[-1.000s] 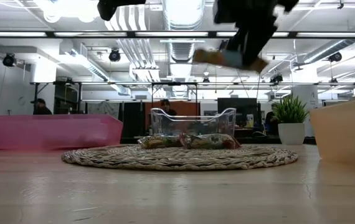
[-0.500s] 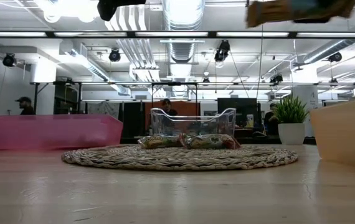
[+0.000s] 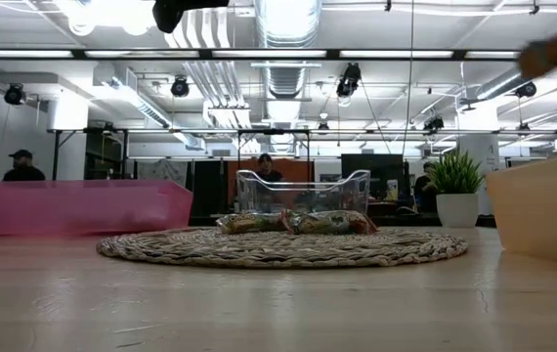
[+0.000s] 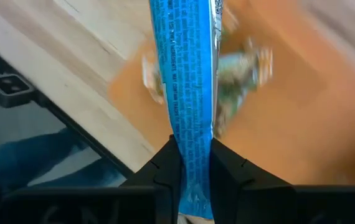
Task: Pick and place Granola Bars by type
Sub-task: Put the yellow granola bar into the orange bin
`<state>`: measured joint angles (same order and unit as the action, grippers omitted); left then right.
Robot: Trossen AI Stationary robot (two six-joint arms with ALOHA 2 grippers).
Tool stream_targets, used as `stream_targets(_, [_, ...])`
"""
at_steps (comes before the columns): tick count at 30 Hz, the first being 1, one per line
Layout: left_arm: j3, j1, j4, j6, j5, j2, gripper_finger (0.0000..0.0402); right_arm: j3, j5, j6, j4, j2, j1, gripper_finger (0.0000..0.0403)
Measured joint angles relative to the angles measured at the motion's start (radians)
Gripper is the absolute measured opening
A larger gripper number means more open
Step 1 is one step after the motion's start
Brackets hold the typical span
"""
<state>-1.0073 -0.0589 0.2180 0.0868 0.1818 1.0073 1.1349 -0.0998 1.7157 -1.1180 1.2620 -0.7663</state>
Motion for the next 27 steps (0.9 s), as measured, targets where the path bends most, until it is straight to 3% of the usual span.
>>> stream_targets(6, [0.000, 0.000, -0.006, 0.001, 0.000, 0.000, 0.0000, -0.074, -0.007, 0.266, 0.059, 0.026, -0.123, 0.0043])
stream_targets(12, [-0.002, 0.000, -0.019, 0.011, 0.000, 0.000, 0.0000, -0.118, -0.008, 0.467, 0.064, 0.059, -0.158, 0.0045])
stream_targets(27, [-0.002, -0.001, -0.025, 0.021, 0.000, 0.000, 0.0000, -0.094, 0.052, 0.449, 0.109, 0.149, -0.157, 0.0052])
